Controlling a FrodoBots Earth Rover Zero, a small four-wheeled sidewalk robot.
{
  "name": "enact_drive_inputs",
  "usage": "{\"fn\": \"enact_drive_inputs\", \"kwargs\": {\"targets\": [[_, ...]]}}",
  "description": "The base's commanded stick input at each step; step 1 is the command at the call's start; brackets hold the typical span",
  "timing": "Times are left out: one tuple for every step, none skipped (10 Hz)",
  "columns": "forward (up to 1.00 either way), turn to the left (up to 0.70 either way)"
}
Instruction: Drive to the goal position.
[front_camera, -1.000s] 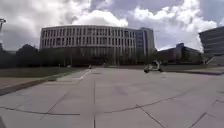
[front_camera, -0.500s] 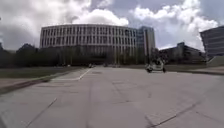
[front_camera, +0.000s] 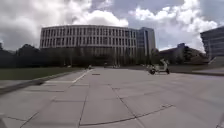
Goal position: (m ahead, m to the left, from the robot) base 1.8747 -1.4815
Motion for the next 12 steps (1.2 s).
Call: {"fn": "enact_drive_inputs", "kwargs": {"targets": [[1.0,0.0],[1.0,0.0],[1.0,0.0],[1.0,0.0],[1.0,0.0],[1.0,0.0],[1.0,0.0],[1.0,0.0],[1.0,0.0],[1.0,0.0],[1.0,0.0],[1.0,0.0]]}}
